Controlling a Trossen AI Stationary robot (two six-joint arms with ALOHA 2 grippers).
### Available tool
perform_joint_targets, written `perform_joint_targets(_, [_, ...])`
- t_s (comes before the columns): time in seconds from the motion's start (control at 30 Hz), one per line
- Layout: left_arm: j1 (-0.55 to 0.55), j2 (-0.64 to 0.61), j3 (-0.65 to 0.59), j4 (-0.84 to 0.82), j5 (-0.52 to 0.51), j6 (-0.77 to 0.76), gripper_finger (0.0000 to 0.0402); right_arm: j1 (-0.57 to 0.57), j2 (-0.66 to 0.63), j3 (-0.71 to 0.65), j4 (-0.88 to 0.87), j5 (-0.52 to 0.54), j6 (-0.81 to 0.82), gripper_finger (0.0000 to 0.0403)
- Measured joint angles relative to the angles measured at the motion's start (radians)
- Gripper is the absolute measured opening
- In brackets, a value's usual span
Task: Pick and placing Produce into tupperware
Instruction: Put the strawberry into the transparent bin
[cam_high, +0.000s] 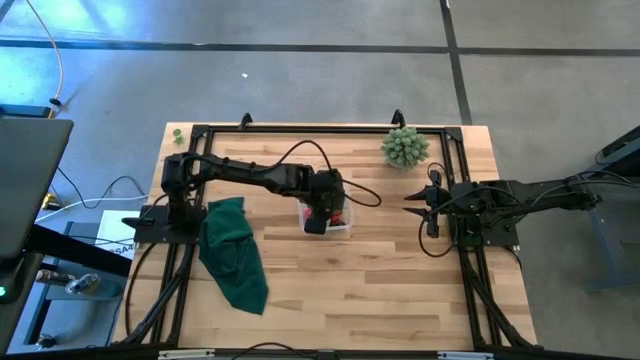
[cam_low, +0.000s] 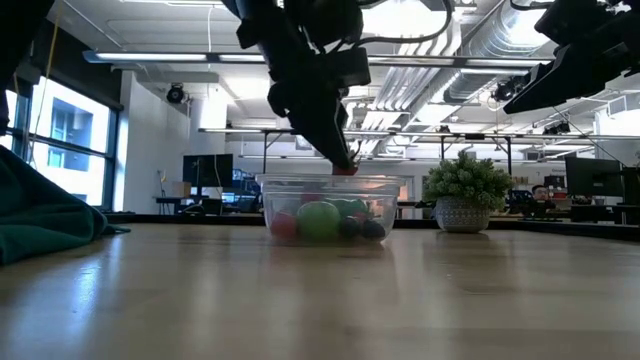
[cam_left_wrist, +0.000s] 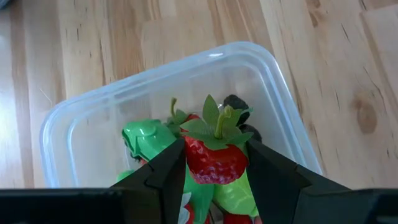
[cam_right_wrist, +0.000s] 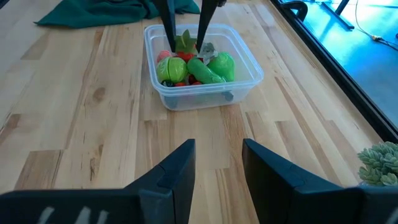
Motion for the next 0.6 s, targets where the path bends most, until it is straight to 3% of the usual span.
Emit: perform_joint_targets(0.6, [0.0,0.056,0.0,0.029,0.042,-0.019,0.0147,0.0,0.0,0.0,0.0,0.0,0.0,0.0123])
